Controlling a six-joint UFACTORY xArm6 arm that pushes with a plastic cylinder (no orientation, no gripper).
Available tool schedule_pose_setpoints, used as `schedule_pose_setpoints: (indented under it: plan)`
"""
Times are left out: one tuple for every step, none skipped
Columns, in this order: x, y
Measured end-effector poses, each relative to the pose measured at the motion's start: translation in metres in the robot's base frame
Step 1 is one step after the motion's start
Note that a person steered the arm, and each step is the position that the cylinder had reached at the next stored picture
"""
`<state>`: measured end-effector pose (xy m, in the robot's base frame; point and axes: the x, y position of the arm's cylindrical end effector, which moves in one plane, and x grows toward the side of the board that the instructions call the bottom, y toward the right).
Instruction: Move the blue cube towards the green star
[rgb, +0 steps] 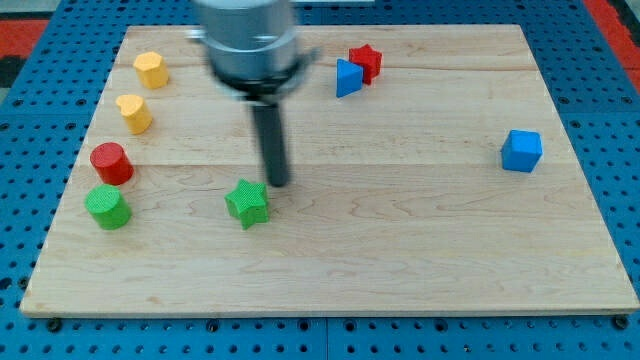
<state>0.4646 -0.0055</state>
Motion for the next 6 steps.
schedule_pose_setpoints:
  plan:
    - [0.021, 0.051]
    - [0.015, 0.124]
    - [0.028, 0.230]
    - [-0.036, 0.329]
    - [-0.056, 0.257]
    - [-0.020, 0.173]
